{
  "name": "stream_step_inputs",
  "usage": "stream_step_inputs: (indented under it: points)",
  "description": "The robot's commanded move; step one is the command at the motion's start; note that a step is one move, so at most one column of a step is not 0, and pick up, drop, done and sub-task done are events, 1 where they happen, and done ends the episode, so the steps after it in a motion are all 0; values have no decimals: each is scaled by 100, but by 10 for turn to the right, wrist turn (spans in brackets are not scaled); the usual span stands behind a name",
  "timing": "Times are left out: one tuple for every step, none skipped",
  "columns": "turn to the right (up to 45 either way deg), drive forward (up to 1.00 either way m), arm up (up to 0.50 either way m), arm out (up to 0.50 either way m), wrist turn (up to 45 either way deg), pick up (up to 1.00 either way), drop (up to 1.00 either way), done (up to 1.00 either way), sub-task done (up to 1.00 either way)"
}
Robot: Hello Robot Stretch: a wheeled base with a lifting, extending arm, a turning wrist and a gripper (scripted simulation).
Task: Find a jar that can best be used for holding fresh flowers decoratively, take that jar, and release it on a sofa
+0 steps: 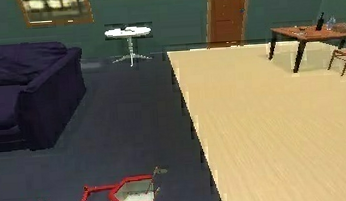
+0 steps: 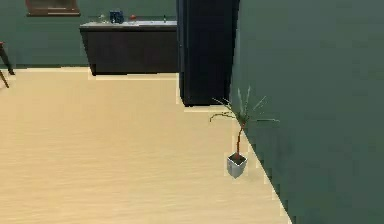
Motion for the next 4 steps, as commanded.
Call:
stream_step_inputs:
  points:
    - [-450,0,0,0,0,0,0,0,0]
    - [-420,0,0,0,0,0,0,0,0]
    - [-30,0,0,0,0,0,0,0,0]
    - [0,30,0,0,0,0,0,0,0]
